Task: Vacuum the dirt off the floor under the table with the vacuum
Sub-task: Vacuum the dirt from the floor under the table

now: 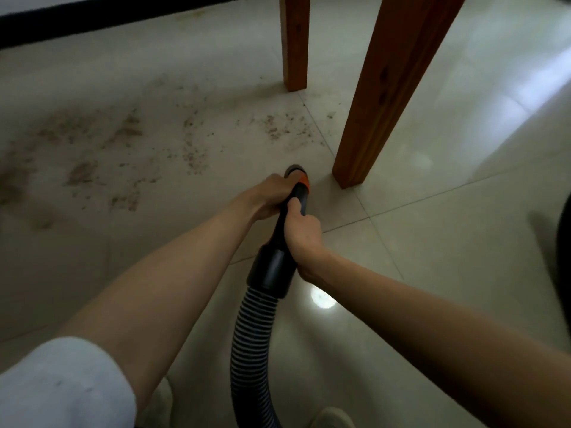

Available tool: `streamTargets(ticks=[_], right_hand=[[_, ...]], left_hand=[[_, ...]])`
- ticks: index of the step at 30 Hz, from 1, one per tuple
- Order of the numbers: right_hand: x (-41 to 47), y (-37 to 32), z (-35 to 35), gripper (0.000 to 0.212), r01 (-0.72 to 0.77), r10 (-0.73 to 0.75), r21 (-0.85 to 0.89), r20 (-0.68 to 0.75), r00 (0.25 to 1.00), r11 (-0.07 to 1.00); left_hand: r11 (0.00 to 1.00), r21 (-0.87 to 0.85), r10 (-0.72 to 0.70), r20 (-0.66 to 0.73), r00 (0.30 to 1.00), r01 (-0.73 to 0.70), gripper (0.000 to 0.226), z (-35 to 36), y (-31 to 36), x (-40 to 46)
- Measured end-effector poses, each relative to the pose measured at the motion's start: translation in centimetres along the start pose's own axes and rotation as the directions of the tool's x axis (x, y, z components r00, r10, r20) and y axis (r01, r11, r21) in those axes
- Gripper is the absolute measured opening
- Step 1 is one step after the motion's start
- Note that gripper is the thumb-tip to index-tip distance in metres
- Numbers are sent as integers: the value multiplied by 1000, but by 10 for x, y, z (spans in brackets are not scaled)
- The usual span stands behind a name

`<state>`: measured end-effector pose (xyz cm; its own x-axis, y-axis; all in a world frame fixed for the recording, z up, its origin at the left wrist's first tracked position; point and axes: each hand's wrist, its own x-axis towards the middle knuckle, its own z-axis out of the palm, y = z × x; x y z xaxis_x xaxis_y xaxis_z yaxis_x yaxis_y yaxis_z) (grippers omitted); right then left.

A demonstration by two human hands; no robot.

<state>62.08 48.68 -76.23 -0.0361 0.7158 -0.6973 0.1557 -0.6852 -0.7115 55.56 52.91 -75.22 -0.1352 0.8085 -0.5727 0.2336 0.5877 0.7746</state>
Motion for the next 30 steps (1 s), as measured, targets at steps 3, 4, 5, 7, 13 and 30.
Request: streamTargets(ticks=[3, 4, 5, 7, 13, 30], right_hand=[[10, -7, -5, 51, -37, 38, -23, 55, 998, 999], [12, -9, -6, 49, -50, 50, -13, 68, 996, 999], [15, -10, -6, 46, -59, 58, 9, 79, 995, 998], [22, -10, -6, 42, -63, 58, 46, 87, 994, 997], [50, -13, -4, 39, -13, 13, 6, 66, 998, 1000], [97, -36, 5, 38, 140, -91, 368, -148, 985, 919]], left_hand=[[997, -75, 19, -18, 1000, -20, 43, -2, 0, 19], [996, -83, 26, -26, 999, -28, 44, -2, -1, 27], [996, -86, 36, -24, 999, -38, 44, -3, -1, 35], [995, -81, 59, -13, 998, -59, 45, -4, -1, 50], [982, -166, 90, 7, 996, -87, 36, -2, 3, 96], [994, -80, 95, 249, 964, -78, 45, 11, 36, 158]])
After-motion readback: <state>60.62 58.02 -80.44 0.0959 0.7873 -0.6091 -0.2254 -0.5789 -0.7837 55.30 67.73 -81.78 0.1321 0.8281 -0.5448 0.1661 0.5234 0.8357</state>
